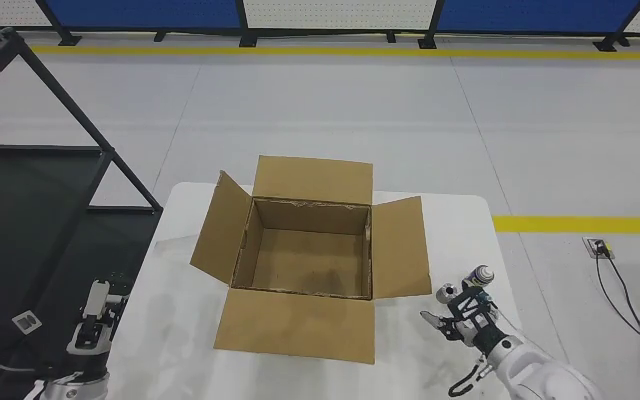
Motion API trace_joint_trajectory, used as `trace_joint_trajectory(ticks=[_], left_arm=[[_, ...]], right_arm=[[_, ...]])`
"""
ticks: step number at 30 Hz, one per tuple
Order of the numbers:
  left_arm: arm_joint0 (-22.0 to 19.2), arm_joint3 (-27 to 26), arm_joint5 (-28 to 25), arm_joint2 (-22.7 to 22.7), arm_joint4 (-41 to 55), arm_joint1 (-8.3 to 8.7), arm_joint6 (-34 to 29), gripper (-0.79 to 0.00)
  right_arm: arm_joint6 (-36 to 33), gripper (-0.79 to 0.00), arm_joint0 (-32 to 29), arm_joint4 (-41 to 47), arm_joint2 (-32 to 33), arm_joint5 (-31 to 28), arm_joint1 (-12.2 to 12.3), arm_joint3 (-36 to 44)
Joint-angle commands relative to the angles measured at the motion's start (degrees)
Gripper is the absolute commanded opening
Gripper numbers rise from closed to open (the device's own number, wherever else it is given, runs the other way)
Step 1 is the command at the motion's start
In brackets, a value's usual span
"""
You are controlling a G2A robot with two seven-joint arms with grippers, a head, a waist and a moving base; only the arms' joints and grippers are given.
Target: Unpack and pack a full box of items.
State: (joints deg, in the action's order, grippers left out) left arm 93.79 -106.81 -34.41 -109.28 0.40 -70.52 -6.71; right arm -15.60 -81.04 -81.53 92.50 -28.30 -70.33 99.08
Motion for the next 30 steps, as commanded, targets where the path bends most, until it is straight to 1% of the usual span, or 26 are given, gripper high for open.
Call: trace_joint_trajectory(ticks=[1, 3, 6, 9, 13, 15, 17, 20, 22, 26, 29, 30], left_arm=[[0.0, 0.0, 0.0, 0.0, 0.0, 0.0, 0.0, 0.0], [0.0, 0.0, 0.0, 0.0, 0.0, 0.0, 0.0, 0.0], [0.0, 0.0, 0.0, 0.0, 0.0, 0.0, 0.0, 0.0], [0.0, 0.0, 0.0, 0.0, 0.0, 0.0, 0.0, 0.0], [0.0, 0.0, 0.0, 0.0, 0.0, 0.0, 0.0, 0.0], [0.0, 0.0, 0.0, 0.0, 0.0, 0.0, 0.0, 0.0], [0.0, 0.0, 0.0, 0.0, 0.0, 0.0, 0.0, 0.0], [0.0, 0.0, 0.0, 0.0, 0.0, 0.0, 0.0, 0.0], [0.0, 0.0, 0.0, 0.0, 0.0, 0.0, 0.0, 0.0], [0.0, 0.0, 0.0, 0.0, 0.0, 0.0, 0.0, 0.0], [0.0, 0.0, 0.0, 0.0, 0.0, 0.0, 0.0, 0.0], [0.0, 0.0, 0.0, 0.0, 0.0, 0.0, 0.0, 0.0]], right_arm=[[-1.06, -0.071, 1.25, -1.04, -0.83, 1.14, 0.02, -1.0], [-2.09, -0.105, 2.21, -1.54, -1.5, 2.24, 0.01, -1.86], [-3.38, -0.114, 3.33, -2.07, -2.26, 4.37, -0.04, -2.75], [-4.54, -0.102, 3.74, -2.87, -2.81, 6.05, -0.03, -2.85], [-6.26, -0.132, 3.95, -3.47, -3.13, 7.35, 0.04, -2.74], [-7.28, -0.163, 4.27, -3.58, -3.47, 7.4, 0.07, -2.93], [-8.11, -0.215, 4.76, -3.52, -3.84, 7.7, 0.07, -3.5], [-9.08, -0.219, 5.78, -3.07, -4.48, 8.95, 0.0, -4.7], [-9.78, -0.142, 6.49, -3.14, -4.84, 9.74, -0.03, -5.49], [-10.28, -0.154, 7.56, -1.96, -4.97, 10.12, -0.03, -6.85], [-10.44, -0.209, 8.04, -1.06, -4.93, 9.79, 0.03, -7.58], [-10.58, -0.249, 8.19, -0.91, -4.92, 9.64, 0.06, -7.82]])
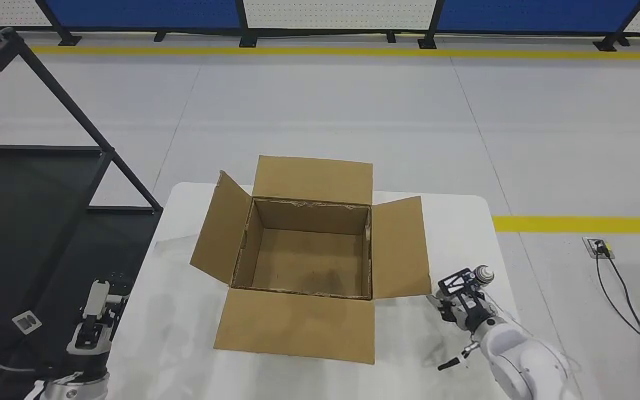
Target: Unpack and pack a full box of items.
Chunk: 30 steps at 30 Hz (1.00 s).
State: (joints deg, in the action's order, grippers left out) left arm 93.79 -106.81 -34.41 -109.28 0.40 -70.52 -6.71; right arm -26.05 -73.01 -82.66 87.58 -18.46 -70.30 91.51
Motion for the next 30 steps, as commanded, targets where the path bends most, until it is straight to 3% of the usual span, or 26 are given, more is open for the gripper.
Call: trace_joint_trajectory(ticks=[1, 2, 5, 7, 10, 13, 15, 21, 30], left_arm=[[0.0, 0.0, 0.0, 0.0, 0.0, 0.0, 0.0, 0.0], [0.0, 0.0, 0.0, 0.0, 0.0, 0.0, 0.0, 0.0], [0.0, 0.0, 0.0, 0.0, 0.0, 0.0, 0.0, 0.0], [0.0, 0.0, 0.0, 0.0, 0.0, 0.0, 0.0, 0.0], [0.0, 0.0, 0.0, 0.0, 0.0, 0.0, 0.0, 0.0], [0.0, 0.0, 0.0, 0.0, 0.0, 0.0, 0.0, 0.0], [0.0, 0.0, 0.0, 0.0, 0.0, 0.0, 0.0, 0.0], [0.0, 0.0, 0.0, 0.0, 0.0, 0.0, 0.0, 0.0], [0.0, 0.0, 0.0, 0.0, 0.0, 0.0, 0.0, 0.0]], right_arm=[[-0.35, -0.289, 0.31, 0.37, -0.06, -0.31, 0.05, -0.51], [-0.55, -0.332, 0.48, 0.4, -0.13, -0.35, 0.08, -0.73], [-0.67, -0.317, 0.75, 0.55, -0.36, -0.17, 0.12, -1.18], [-0.63, -0.4, 0.83, 0.77, -0.39, -0.21, 0.17, -1.43], [-0.57, -0.446, 0.96, 1.03, -0.4, -0.29, 0.24, -1.75], [-0.05, -0.585, 0.8, 1.74, -0.16, -0.76, 0.35, -1.57], [0.4, -0.776, 0.47, 2.27, 0.31, -1.06, 0.46, -1.14], [3.43, -0.785, -2.41, 3.96, 2.71, -1.17, 0.84, 3.49], [10.61, -0.785, -12.4, 11.5, 10.16, 1.16, 1.14, 18.89]])
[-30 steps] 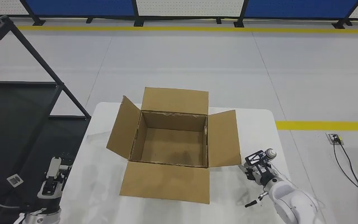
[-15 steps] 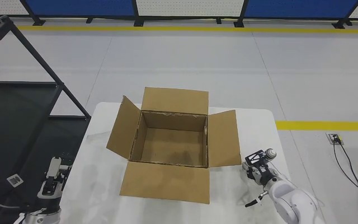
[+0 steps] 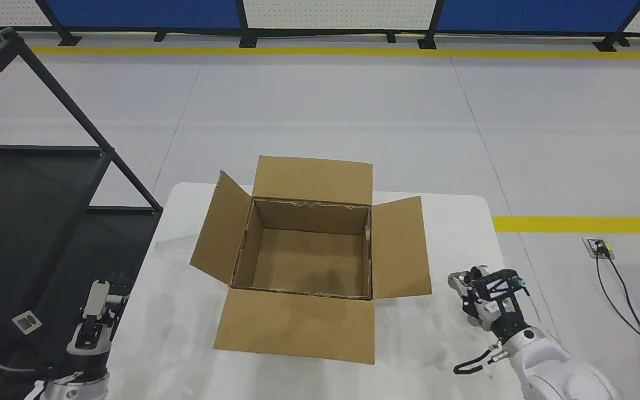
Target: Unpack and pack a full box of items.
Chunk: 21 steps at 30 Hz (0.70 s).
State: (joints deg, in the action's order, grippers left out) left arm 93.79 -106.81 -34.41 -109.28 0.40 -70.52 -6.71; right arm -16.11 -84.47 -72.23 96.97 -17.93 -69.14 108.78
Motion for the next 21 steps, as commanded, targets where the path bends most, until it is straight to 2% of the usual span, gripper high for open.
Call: trace_joint_trajectory(ticks=[1, 6, 11, 15, 21], left_arm=[[0.0, 0.0, 0.0, 0.0, 0.0, 0.0, 0.0, 0.0], [0.0, 0.0, 0.0, 0.0, 0.0, 0.0, 0.0, 0.0], [0.0, 0.0, 0.0, 0.0, 0.0, 0.0, 0.0, 0.0], [0.0, 0.0, 0.0, 0.0, 0.0, 0.0, 0.0, 0.0], [0.0, 0.0, 0.0, 0.0, 0.0, 0.0, 0.0, 0.0]], right_arm=[[1.33, -0.785, -1.96, 1.92, 1.5, 1.2, -0.05, 3.4], [4.95, -0.785, -5.75, 5.32, 3.08, 2.97, -0.24, 11.23], [4.33, -0.785, -5.69, 6.3, 0.62, 2.72, -0.32, 17.02], [-0.23, -0.785, -2.28, 3.52, -4.67, 0.67, -0.2, 18.81], [-8.86, -0.785, 8.12, -2.92, -18.03, 1.01, -0.71, 14.96]])
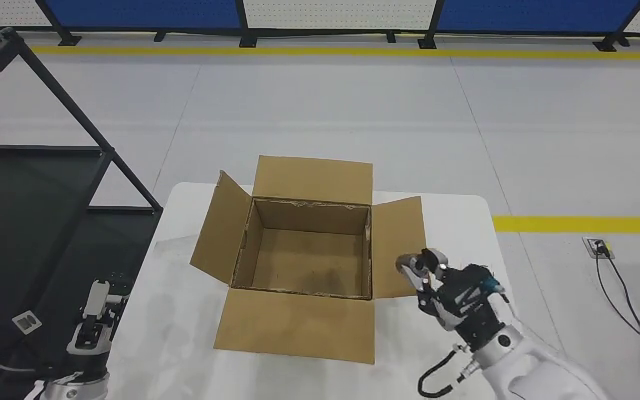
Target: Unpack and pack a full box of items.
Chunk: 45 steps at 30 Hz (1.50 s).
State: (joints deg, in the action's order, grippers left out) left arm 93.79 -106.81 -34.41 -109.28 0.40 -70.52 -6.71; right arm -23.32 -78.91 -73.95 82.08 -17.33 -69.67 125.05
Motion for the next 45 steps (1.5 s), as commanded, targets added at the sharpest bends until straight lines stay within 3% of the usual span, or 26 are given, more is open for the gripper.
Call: trace_joint_trajectory(ticks=[1, 13, 25, 42, 45], left_arm=[[0.0, 0.0, 0.0, 0.0, 0.0, 0.0, 0.0, 0.0], [0.0, 0.0, 0.0, 0.0, 0.0, 0.0, 0.0, 0.0], [0.0, 0.0, 0.0, 0.0, 0.0, 0.0, 0.0, 0.0], [0.0, 0.0, 0.0, 0.0, 0.0, 0.0, 0.0, 0.0], [0.0, 0.0, 0.0, 0.0, 0.0, 0.0, 0.0, 0.0]], right_arm=[[-2.71, -0.785, 4.54, -2.08, -5.42, 1.04, -0.39, -2.49], [-12.67, -0.785, 25.37, -2.99, -24.58, 11.48, -4.41, -17.88], [-18.63, -0.785, 44.54, 3.45, -37.37, 26.61, -11.39, -39.7], [-18.63, -0.785, 44.54, 3.45, -37.37, 26.61, -11.39, -39.7], [-17.63, -0.785, 43.88, 3.6, -37.56, 24.51, -11.5, -41.28]])
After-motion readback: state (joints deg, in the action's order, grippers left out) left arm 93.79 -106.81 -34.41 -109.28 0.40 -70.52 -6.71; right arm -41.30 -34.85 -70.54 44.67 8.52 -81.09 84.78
